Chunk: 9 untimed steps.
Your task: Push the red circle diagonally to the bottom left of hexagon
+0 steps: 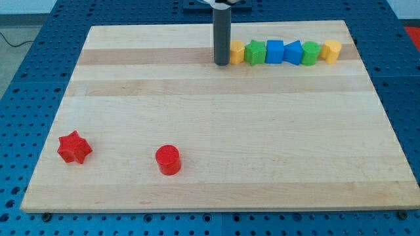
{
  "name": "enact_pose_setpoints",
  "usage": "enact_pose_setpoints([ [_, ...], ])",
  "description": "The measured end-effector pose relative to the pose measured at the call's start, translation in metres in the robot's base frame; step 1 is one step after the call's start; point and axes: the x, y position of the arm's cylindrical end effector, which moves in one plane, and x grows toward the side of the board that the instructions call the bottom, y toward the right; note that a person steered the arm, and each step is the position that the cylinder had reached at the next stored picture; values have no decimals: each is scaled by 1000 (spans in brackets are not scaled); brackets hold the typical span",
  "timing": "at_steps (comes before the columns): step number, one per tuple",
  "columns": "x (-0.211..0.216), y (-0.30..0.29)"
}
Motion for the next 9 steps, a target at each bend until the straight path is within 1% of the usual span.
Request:
enact_pose_setpoints([
  [1, 23, -12],
  [2, 70, 17],
  [3, 124, 74],
  [4, 199, 86],
  [5, 257, 42],
  [6, 273, -29],
  [7, 249, -80],
  [8, 198, -92],
  [9, 188, -92],
])
